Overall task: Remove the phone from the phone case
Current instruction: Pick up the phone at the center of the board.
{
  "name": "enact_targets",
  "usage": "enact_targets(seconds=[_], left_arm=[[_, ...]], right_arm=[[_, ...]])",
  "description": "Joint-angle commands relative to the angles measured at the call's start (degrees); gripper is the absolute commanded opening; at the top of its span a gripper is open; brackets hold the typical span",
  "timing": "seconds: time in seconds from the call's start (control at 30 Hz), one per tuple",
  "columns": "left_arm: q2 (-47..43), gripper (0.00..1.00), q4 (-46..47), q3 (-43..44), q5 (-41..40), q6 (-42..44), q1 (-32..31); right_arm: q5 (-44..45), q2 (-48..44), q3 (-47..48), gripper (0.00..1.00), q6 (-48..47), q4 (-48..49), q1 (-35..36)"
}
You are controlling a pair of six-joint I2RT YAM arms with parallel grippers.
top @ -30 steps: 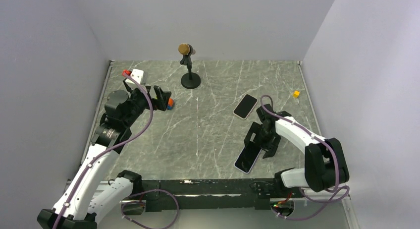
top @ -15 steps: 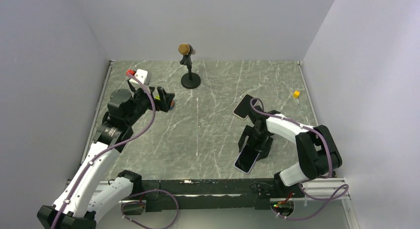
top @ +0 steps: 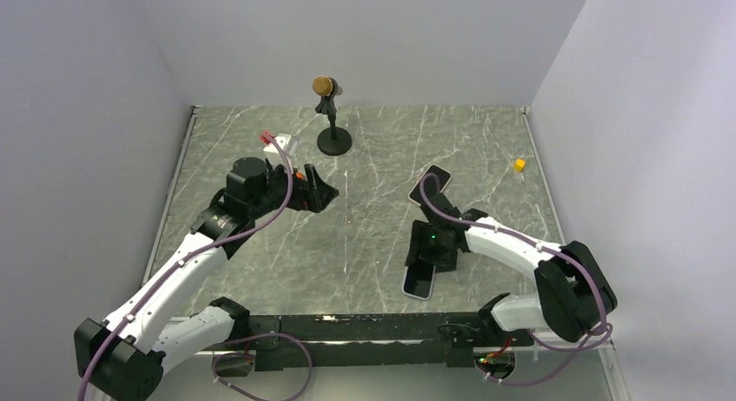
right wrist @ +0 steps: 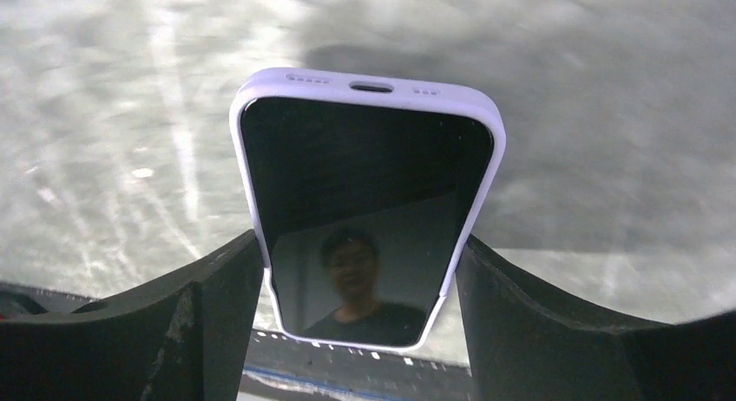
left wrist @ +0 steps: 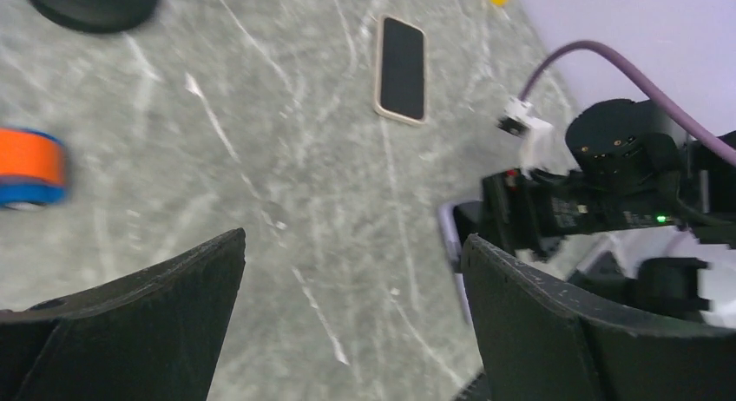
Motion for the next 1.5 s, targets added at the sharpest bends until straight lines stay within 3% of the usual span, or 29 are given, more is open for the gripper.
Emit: enact_targets(seconds=[0.0, 0.1, 0.23, 0.37, 0.5, 0.6, 0.73, 0.83, 1.1, 1.47], left_arm=[[1.25, 0.97, 10.06, -6.97, 10.36, -14.34, -1.74], [3.13, 0.93, 16.22, -10.92, 10.97, -16.81, -4.56], [3.14, 0.88, 20.09, -15.01, 5.44, -17.1, -9.36], [1.69, 0.91, 21.49, -17.68, -4.41, -16.99, -15.26], [-0.35, 0.99, 24.28, -20.0, -16.19, -14.55, -23.08], [-2.7, 0.99, 24.54, -21.14, -26.0, -10.77, -28.51], [-5.39, 0.91, 26.1, -24.04, -33.51, -8.47, -31.53], [-6.45, 0.83, 28.51, -26.16, -35.64, -8.39, -32.0], [-2.44, 0.6, 31.56, -24.59, -37.41, -7.41, -32.39], [4.79, 0.43, 29.97, -19.47, -36.53, -7.09, -32.5]], right_arm=[[-0.3, -2.39, -0.72, 0.0, -6.31, 23.18, 5.47], [-2.5, -1.96, -1.68, 0.0, -5.25, 29.89, 5.66], [-8.32, 1.63, -0.47, 0.0, 4.09, 35.82, 5.33], [-12.38, 6.31, 2.61, 0.0, 15.79, 36.63, 4.25], [-17.98, 8.19, -0.18, 0.0, 29.34, 46.55, 3.11], [-19.81, 8.71, -0.43, 0.0, 35.52, 49.69, 2.85], [-21.69, 8.87, -3.61, 0.0, 46.97, 59.56, 2.54], [-22.35, 9.33, -4.89, 0.0, 52.35, 66.11, 2.68], [-19.75, 6.57, -3.2, 0.0, 55.82, 66.44, 3.39], [-16.33, 4.07, -3.37, 0.0, 57.13, 65.87, 5.95]])
